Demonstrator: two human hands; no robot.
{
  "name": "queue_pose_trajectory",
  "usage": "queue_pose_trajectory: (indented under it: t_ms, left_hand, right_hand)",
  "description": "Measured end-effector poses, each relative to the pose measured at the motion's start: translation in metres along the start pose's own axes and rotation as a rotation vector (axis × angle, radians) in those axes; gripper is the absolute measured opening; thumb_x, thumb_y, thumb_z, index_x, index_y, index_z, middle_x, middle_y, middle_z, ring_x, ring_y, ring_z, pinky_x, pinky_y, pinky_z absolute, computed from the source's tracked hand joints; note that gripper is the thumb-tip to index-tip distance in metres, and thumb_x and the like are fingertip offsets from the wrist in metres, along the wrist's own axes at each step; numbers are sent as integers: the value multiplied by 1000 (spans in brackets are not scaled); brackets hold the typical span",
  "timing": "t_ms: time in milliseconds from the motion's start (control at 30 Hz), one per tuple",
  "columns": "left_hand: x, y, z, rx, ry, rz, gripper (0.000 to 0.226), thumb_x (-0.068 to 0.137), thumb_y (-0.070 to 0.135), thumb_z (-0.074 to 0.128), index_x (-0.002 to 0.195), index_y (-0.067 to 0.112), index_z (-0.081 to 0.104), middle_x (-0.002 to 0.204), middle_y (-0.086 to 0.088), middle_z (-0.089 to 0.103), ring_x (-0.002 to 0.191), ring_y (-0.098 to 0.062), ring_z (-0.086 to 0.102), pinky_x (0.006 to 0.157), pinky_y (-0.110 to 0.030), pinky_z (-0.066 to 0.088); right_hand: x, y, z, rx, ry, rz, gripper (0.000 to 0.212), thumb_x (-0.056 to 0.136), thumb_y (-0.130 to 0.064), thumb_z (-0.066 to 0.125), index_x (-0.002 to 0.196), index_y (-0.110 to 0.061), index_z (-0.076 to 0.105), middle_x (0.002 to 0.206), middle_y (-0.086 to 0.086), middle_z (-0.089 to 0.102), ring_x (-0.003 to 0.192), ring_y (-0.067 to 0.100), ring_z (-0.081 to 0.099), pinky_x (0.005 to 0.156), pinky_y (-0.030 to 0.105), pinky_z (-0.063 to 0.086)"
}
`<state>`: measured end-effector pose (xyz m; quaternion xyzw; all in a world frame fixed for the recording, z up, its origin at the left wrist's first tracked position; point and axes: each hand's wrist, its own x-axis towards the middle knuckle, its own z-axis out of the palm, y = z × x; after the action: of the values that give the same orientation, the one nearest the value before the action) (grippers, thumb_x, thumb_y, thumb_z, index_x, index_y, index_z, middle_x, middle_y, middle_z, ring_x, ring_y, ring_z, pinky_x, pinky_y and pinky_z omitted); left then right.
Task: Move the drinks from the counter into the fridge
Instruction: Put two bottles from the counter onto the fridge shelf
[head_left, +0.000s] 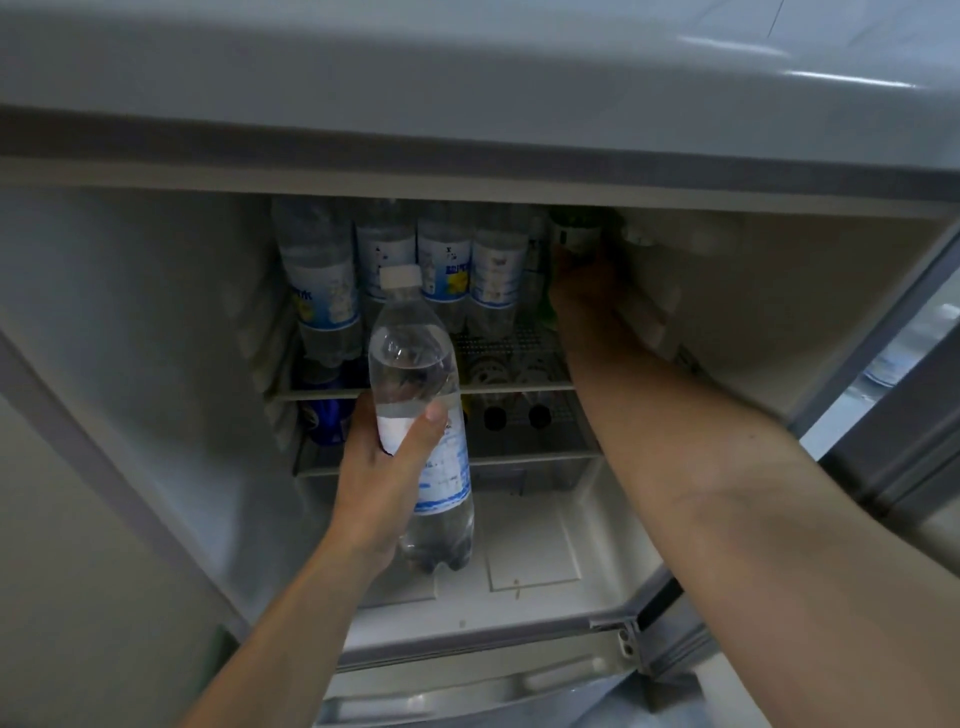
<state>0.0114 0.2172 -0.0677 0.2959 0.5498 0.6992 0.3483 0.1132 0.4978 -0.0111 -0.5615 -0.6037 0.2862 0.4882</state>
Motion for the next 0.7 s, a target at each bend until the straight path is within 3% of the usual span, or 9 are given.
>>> queue_pose_trajectory:
  t_ms: [67,167,333,467,700]
  left_hand:
    - [2,-2,0,-16,-1,-5,55,59,59,76,110,45,60,112,11,71,102,-9,69,83,-32,55]
    - [4,-5,0,-24,2,-23,67,54,63,76,116,42,60,112,12,71,103,-10,69,88,-36,54]
    - [7,-8,3,-34,12,-58,48,62,56,76,106,49,59,108,14,72,100,-9,70,91,-39,55]
    - [5,-8,7,-47,3,-60,53,59,59,78,107,48,58,113,9,70,105,-14,68,93,-41,54]
    - [1,-11,4,-44,6,-77,55,54,62,80,103,50,59,108,14,72,103,-10,69,92,-38,54]
  right_hand:
    - [3,-3,0,-92,-2,42,56,98,-43,54,145,-15,45,143,12,52,130,30,51,101,32,47]
    - [3,-7,-1,-157,6,62,54,99,-42,52,143,-11,45,142,15,51,130,32,51,100,37,44]
    - [0,1,-3,-126,13,49,57,94,-44,61,141,-14,48,139,12,55,128,31,53,103,39,47]
    - [-8,12,-1,-209,-73,68,78,83,-40,75,148,-16,40,148,10,48,135,29,47,104,36,44]
    - [-6,10,4,-327,-34,90,66,94,-33,64,148,-8,37,149,14,46,136,30,47,103,35,44]
